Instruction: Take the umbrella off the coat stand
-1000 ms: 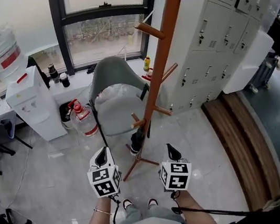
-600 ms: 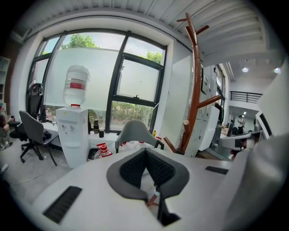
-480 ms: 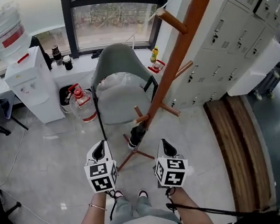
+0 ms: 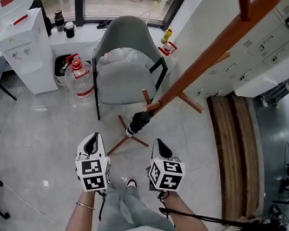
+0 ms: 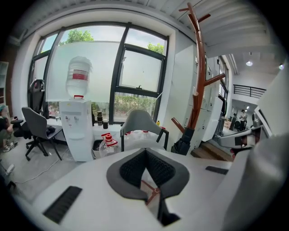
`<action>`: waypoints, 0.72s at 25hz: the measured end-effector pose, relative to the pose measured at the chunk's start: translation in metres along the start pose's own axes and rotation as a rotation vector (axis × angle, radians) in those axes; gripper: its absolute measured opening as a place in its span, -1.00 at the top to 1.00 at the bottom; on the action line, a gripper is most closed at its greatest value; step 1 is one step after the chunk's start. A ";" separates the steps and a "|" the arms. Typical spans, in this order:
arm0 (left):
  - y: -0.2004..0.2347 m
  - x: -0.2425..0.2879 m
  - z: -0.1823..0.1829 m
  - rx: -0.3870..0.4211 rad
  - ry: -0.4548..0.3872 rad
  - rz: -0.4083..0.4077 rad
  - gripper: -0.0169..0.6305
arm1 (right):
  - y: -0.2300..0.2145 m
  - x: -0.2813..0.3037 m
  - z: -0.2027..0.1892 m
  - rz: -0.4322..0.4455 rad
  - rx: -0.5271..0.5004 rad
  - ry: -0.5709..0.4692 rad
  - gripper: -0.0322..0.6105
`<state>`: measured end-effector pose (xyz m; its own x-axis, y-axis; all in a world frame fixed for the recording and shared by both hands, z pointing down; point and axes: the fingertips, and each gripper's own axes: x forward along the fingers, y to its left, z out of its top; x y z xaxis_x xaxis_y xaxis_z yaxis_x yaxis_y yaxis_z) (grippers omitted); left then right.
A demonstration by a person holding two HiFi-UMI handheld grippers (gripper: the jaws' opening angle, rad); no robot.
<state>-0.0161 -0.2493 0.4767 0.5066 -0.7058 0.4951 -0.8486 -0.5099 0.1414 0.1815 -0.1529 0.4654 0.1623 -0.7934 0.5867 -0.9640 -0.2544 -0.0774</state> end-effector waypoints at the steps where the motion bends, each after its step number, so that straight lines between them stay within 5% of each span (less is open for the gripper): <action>1: 0.003 0.003 -0.006 0.002 0.007 0.002 0.94 | 0.001 0.005 -0.006 0.000 0.003 0.009 0.88; 18: 0.036 0.035 -0.088 -0.042 0.088 0.021 0.94 | 0.007 0.058 -0.073 -0.013 0.001 0.080 0.88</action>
<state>-0.0422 -0.2488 0.5748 0.4747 -0.6696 0.5713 -0.8655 -0.4729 0.1650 0.1690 -0.1602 0.5581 0.1574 -0.7435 0.6499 -0.9618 -0.2647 -0.0699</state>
